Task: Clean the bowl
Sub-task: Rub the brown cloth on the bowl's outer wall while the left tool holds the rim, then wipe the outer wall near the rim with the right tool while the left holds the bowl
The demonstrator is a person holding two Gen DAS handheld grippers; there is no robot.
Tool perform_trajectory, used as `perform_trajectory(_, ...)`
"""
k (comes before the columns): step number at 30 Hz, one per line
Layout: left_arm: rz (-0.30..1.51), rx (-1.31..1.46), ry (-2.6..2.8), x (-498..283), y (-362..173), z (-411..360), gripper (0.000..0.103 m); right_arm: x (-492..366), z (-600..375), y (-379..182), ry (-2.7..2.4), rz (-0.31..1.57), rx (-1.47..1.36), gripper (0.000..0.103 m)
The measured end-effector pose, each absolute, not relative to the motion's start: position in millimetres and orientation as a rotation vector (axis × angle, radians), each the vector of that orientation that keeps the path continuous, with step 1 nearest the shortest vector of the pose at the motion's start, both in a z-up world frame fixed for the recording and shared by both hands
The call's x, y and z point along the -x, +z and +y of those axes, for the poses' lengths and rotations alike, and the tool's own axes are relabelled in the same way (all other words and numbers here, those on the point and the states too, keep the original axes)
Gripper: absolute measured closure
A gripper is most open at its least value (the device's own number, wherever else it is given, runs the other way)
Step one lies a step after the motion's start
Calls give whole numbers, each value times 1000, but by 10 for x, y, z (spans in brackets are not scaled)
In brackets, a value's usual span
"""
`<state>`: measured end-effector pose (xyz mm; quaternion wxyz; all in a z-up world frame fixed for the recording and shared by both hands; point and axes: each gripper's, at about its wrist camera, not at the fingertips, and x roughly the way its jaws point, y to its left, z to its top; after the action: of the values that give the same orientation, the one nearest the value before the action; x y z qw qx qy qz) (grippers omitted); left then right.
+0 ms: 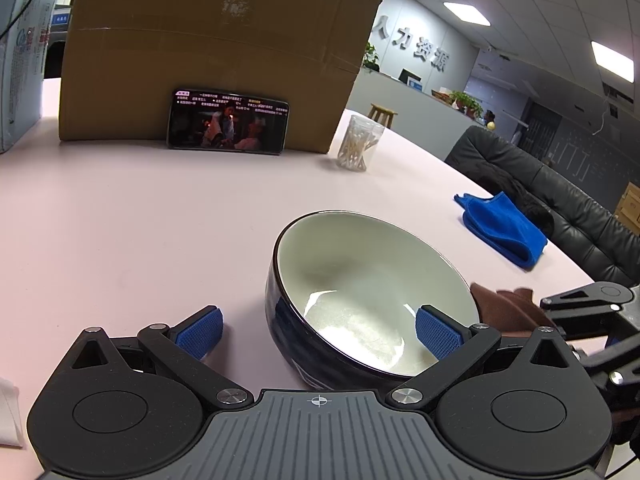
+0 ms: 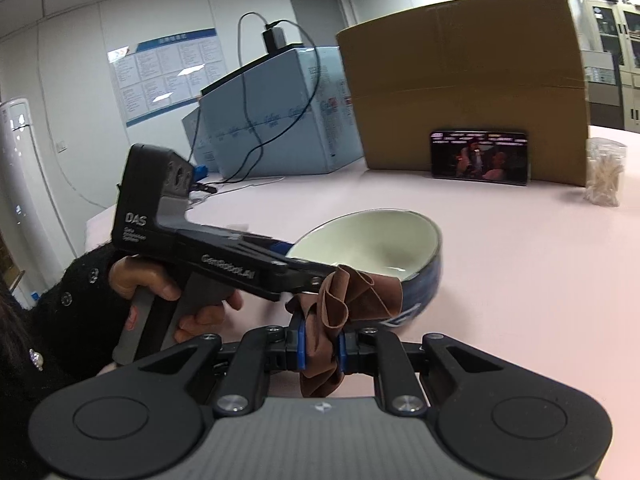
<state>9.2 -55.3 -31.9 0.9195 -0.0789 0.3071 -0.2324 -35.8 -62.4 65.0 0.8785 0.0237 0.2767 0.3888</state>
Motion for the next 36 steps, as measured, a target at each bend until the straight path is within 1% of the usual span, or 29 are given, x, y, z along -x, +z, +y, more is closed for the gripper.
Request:
perform_trajectory(6, 631, 158, -477, -88, -317, -571, 0, 343, -601, 644, 790, 575, -38, 85)
perform_trajectory(16, 632, 161, -482, -84, -306, -592, 0, 393, -346, 623, 920, 592, -23, 86)
perform_trajectory(23, 634, 230, -506, -151, -277, -473, 0, 379, -466, 627, 850, 585, -50, 86)
perform_trajectory(28, 611, 220, -519, -280, -176, -461, 0, 385, -516, 620, 825, 580, -48, 85)
perform_trajectory(36, 643, 242, -625, -360, -177, -523, 0, 384, -561, 611, 812, 574, -45, 85)
